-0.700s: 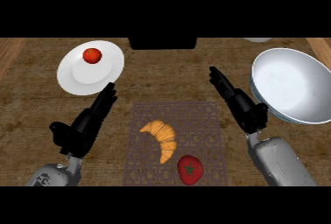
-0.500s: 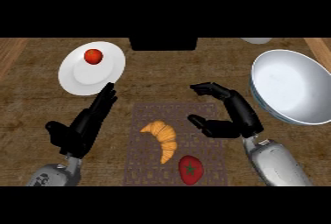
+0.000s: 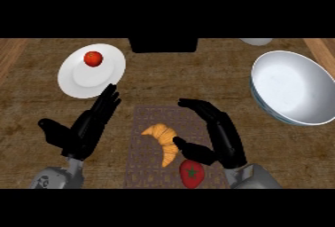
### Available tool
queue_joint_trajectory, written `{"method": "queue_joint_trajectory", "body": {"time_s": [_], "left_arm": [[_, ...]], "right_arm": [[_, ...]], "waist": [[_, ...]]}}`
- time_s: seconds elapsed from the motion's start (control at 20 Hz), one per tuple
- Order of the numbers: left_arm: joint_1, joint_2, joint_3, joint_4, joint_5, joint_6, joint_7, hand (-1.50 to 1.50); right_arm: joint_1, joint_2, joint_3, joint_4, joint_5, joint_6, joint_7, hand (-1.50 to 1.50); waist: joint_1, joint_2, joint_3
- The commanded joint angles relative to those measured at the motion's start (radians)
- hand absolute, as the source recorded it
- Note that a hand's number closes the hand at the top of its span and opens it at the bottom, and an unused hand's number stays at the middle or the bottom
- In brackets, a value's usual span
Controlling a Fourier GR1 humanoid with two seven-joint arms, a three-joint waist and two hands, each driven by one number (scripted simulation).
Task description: Pick the croissant from the placemat and place it in the bowl
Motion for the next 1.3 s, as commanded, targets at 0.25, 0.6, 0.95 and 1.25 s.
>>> {"method": "queue_joint_trajectory", "body": {"time_s": [0.25,0.6,0.95,1.25], "left_arm": [[0.024,-0.016,0.008,0.039,0.008,-0.027,-0.036,0.0],[-0.016,-0.031,-0.008,0.048,-0.013,-0.022,-0.012,0.0],[-0.023,-0.072,-0.035,0.025,-0.03,-0.007,0.0,0.0],[-0.028,-0.085,-0.029,0.03,-0.039,0.007,0.009,0.0]], "right_arm": [[-0.037,-0.072,0.234,-0.106,0.47,0.199,0.411,-1.5],[-0.179,0.178,0.293,-0.133,0.563,0.625,0.888,-1.5],[-0.309,0.196,0.285,-0.002,0.319,0.649,1.118,-1.5],[-0.348,0.196,0.274,0.051,0.262,0.673,1.238,-1.5]], "waist": [[-0.011,-0.008,-0.003],[0.01,0.001,-0.001],[0.044,0.009,0.001],[0.034,0.005,0.001]]}}
